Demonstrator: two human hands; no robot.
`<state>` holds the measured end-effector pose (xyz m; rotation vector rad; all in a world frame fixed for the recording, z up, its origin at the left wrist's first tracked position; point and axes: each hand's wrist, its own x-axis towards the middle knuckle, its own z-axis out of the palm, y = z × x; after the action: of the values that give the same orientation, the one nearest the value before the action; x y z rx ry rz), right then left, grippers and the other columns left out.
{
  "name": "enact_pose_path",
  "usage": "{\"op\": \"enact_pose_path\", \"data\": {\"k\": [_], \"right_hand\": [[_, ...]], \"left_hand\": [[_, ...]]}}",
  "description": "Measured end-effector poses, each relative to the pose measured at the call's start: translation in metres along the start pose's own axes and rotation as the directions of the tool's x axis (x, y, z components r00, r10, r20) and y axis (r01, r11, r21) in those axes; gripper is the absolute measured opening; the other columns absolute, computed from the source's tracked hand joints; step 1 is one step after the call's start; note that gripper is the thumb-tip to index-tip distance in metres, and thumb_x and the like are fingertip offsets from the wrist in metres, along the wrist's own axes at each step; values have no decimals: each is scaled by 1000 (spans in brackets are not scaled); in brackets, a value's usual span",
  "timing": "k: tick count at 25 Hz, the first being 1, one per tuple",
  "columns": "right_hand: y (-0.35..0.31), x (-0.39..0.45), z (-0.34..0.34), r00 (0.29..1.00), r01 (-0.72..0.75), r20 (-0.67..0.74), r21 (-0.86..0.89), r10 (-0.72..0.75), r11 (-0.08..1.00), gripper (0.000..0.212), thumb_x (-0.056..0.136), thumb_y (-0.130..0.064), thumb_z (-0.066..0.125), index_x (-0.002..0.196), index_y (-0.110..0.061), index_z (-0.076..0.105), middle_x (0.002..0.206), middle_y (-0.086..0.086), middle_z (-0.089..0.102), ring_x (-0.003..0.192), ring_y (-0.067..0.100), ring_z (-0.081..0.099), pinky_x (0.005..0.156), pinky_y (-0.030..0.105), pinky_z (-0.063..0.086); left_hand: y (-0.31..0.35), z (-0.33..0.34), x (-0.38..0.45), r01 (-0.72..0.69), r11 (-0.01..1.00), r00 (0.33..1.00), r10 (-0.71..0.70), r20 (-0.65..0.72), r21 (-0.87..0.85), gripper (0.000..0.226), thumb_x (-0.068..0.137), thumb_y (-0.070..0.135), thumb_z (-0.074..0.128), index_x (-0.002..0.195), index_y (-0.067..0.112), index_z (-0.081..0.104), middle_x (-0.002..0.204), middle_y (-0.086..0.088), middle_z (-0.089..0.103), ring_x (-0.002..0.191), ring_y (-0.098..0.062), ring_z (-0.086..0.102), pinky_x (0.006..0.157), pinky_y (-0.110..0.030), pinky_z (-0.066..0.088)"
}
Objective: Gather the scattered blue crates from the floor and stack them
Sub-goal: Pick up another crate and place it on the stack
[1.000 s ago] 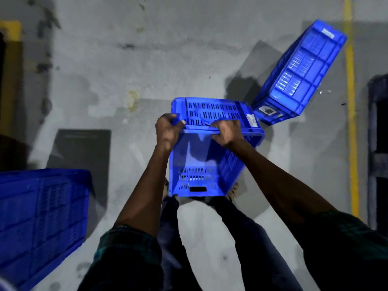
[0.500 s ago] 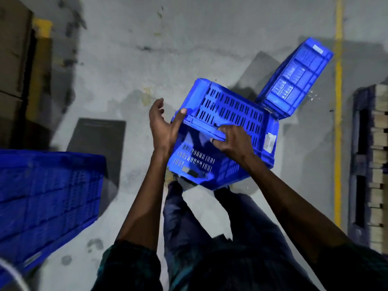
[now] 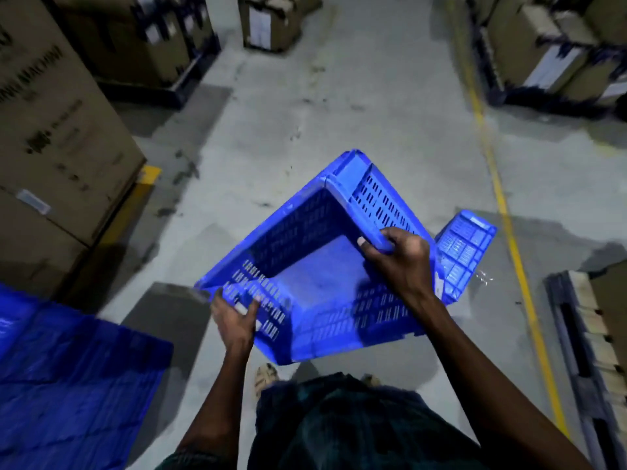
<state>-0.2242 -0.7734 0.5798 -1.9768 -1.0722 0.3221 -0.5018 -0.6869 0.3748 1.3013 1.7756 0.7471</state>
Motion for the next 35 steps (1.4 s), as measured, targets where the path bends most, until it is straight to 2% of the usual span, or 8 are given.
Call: {"op": "enact_pose_path", "data": {"k": [5, 8, 10, 13, 19, 23, 27, 35], "right_hand": [[-37, -11, 0, 999, -13, -39, 158, 19, 987, 32, 80, -35, 77, 66, -11, 61, 54, 9, 50, 46, 10, 41, 48, 31, 38], [-53, -19, 5, 999, -3, -43, 241, 13, 970, 28, 78, -41, 77, 70, -16, 64, 58, 15, 57, 49, 34, 54, 48, 48, 47], [-66, -26, 13, 999, 22, -33, 246, -15, 969, 25, 78, -37, 79, 70, -18, 66, 59, 13, 58, 47, 28, 53, 48, 47, 46], [-89, -34, 32, 999, 40, -14, 245, -38, 969, 20, 79, -31, 81, 69, -19, 68, 61, 8, 63, 51, 12, 51, 52, 43, 47], [-125, -13, 54, 998, 33, 30, 385, -49, 922, 24, 81, -22, 80, 73, -3, 68, 67, 26, 60, 54, 15, 50, 49, 37, 45], [-128, 2, 74, 992, 16, 106, 443, -70, 896, 33, 83, -19, 78, 74, 7, 61, 59, 19, 49, 55, 16, 41, 46, 34, 32], [-116, 24, 107, 986, -121, 161, 535, 40, 836, 25, 83, -21, 78, 79, 3, 69, 67, 9, 58, 62, 17, 46, 57, 33, 39], [-89, 98, 135, 956, -197, 289, 529, 43, 826, 19, 80, -22, 80, 76, -5, 72, 51, -6, 52, 47, 10, 40, 52, 28, 37]], "left_hand": [[-28, -50, 26, 110, 994, 991, -108, -75, 18, 98, 67, 54, 77, 133, -11, 44, 132, -33, 50, 127, -46, 47, 109, -52, 37], [-8, -76, 50, 144, 963, 986, -159, -49, -229, 41, 79, 10, 82, 112, 4, 59, 119, -13, 61, 100, -18, 64, 98, -43, 45], [-16, -90, 76, 89, 952, 996, -84, 30, -292, 21, 83, -3, 74, 90, 15, 67, 100, -7, 68, 76, -1, 67, 92, -41, 49], [-26, -115, 96, 157, 919, 986, -126, 109, -361, 17, 89, 12, 71, 106, 11, 70, 108, -10, 67, 99, -24, 68, 84, -27, 54], [-54, -144, 118, 362, 785, 929, -349, 123, -502, 42, 89, 37, 71, 121, 12, 63, 117, -5, 65, 105, -28, 60, 83, -39, 45], [-55, -163, 131, 217, 776, 936, -338, -101, -592, 25, 96, 19, 63, 118, 6, 63, 104, -9, 64, 77, -21, 59, 57, -22, 53], [-57, -178, 148, 162, 793, 863, -402, -305, -588, 15, 95, 16, 64, 106, 5, 63, 76, -10, 57, 51, -6, 54, 37, -11, 39], [-58, -196, 98, 87, 855, 722, -407, -560, -511, 14, 92, 26, 66, 90, 12, 61, 73, -7, 51, 63, -17, 42, 49, -27, 40]]}}
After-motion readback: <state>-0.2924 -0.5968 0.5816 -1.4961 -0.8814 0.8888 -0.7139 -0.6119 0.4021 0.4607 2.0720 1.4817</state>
